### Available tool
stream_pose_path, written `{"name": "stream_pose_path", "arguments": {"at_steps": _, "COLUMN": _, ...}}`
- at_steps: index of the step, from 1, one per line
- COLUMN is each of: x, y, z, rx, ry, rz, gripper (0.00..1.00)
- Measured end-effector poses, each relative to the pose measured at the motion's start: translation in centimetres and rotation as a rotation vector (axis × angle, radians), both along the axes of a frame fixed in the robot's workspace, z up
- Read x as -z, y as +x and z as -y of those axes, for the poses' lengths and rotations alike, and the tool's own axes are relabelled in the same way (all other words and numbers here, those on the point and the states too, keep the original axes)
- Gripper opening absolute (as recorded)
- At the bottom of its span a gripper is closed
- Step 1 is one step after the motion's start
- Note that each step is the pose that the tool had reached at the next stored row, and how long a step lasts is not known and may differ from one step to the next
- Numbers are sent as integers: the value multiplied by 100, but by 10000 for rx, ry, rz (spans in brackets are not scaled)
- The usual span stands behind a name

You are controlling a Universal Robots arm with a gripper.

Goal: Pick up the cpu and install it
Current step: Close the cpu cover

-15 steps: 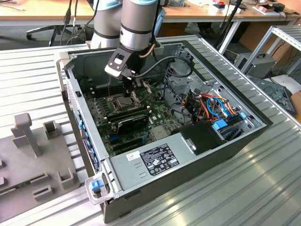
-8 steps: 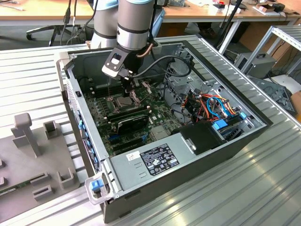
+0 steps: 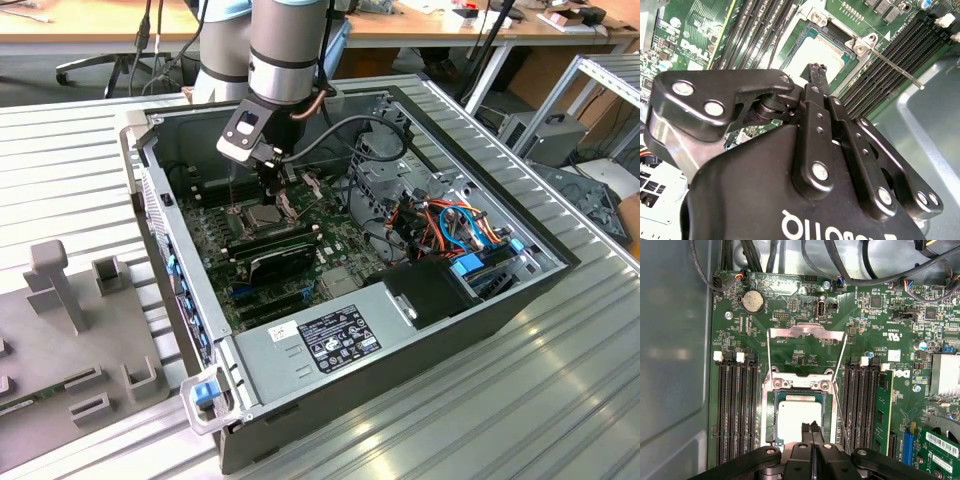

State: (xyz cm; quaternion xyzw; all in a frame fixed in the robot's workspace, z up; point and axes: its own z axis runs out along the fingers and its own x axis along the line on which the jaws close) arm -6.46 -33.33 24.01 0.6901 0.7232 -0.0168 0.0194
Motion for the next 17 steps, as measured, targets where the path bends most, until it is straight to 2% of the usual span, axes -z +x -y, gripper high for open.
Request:
{"name": "stream_pose_path", "arguments": {"at_steps": 11, "x": -77, "y": 0, "z": 0, "rx": 1, "ry": 3, "rz": 1, "gripper": 11}}
{"name": "stream_pose_path", "arguments": {"at_steps": 15, "x": -123, "y": 0, "z": 0, "rx": 1, "ry": 3, "rz": 2, "gripper": 11}}
{"name": "stream_pose_path", "arguments": {"at_steps": 17, "x": -176, "y": 0, "z": 0, "rx": 1, "ry": 3, "rz": 1, "gripper": 11}}
